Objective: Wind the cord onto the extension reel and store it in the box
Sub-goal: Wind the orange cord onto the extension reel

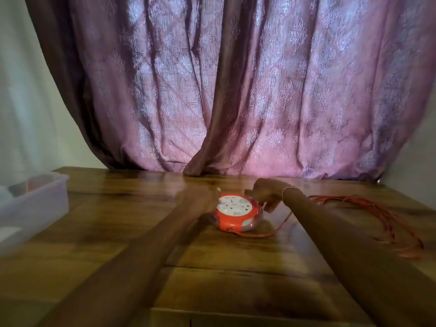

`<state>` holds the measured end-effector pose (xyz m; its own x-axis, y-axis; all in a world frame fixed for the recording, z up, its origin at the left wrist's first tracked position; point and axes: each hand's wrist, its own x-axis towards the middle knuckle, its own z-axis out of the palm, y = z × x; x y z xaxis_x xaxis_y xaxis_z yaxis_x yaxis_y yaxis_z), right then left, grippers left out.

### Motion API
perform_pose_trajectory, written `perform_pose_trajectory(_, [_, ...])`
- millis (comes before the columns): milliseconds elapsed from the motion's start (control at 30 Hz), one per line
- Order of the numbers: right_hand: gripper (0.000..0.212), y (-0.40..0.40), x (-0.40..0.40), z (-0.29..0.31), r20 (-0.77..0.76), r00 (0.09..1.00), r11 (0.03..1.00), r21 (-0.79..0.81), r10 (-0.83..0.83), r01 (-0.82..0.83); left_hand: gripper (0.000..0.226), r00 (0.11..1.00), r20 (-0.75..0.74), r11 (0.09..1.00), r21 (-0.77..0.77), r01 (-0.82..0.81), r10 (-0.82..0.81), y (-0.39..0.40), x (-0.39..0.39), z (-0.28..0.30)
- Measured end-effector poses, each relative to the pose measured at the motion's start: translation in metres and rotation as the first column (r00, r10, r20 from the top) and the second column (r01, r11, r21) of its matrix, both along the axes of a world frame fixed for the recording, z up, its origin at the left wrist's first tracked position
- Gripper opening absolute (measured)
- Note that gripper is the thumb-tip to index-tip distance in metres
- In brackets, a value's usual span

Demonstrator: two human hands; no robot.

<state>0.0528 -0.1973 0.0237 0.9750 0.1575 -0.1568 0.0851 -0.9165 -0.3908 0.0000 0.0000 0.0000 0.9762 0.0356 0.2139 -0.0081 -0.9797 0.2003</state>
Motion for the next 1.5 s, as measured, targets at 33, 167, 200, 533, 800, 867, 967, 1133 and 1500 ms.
perform_pose_trajectory(33, [0.046,-0.001,0.001,-0.004,-0.080,0.997,0.999,0.044,-0.018,0.022,0.054,0.998,-0.059,1.000,0.014,0.012,-0.012,-0.002,0.002,-0.002])
perform_pose_trajectory(167, [0.052,-0.008,0.001,-0.014,-0.200,0.979,0.971,0.228,-0.027,0.073,0.055,0.994,-0.092,0.994,-0.084,-0.064,0.057,-0.007,0.012,-0.017])
perform_pose_trajectory(200, [0.052,-0.009,0.000,-0.015,-0.196,0.980,0.962,0.263,-0.026,0.078,0.055,0.995,-0.084,0.993,-0.102,-0.062,0.053,-0.008,0.015,-0.020])
perform_pose_trajectory(533, [0.043,-0.013,0.009,0.029,0.116,0.981,0.681,0.732,-0.157,0.023,0.041,0.898,0.370,0.785,-0.617,0.046,0.238,-0.003,0.046,0.006])
perform_pose_trajectory(800, [0.040,-0.011,0.014,0.090,0.290,0.927,0.533,0.837,-0.238,-0.125,0.028,0.862,0.502,0.641,-0.684,0.348,0.067,0.002,0.084,0.067])
perform_pose_trajectory(867, [0.043,-0.008,0.018,0.095,0.364,0.897,0.567,0.806,-0.251,-0.169,0.036,0.847,0.525,0.615,-0.694,0.374,0.078,0.002,0.092,0.076])
perform_pose_trajectory(967, [0.047,-0.002,0.021,0.097,0.586,0.770,0.743,0.627,-0.252,-0.234,0.043,0.798,0.584,0.564,-0.714,0.415,0.151,0.004,0.106,0.081])
perform_pose_trajectory(1133, [0.042,0.015,0.018,0.100,0.882,0.471,0.988,0.088,-0.019,-0.124,0.046,0.733,0.645,0.549,-0.701,0.454,0.217,0.007,0.123,0.081])
perform_pose_trajectory(1500, [0.063,0.039,-0.011,0.098,0.762,0.617,0.978,-0.197,0.196,-0.067,0.042,0.677,0.714,0.584,-0.631,0.511,0.178,-0.003,0.110,0.079])
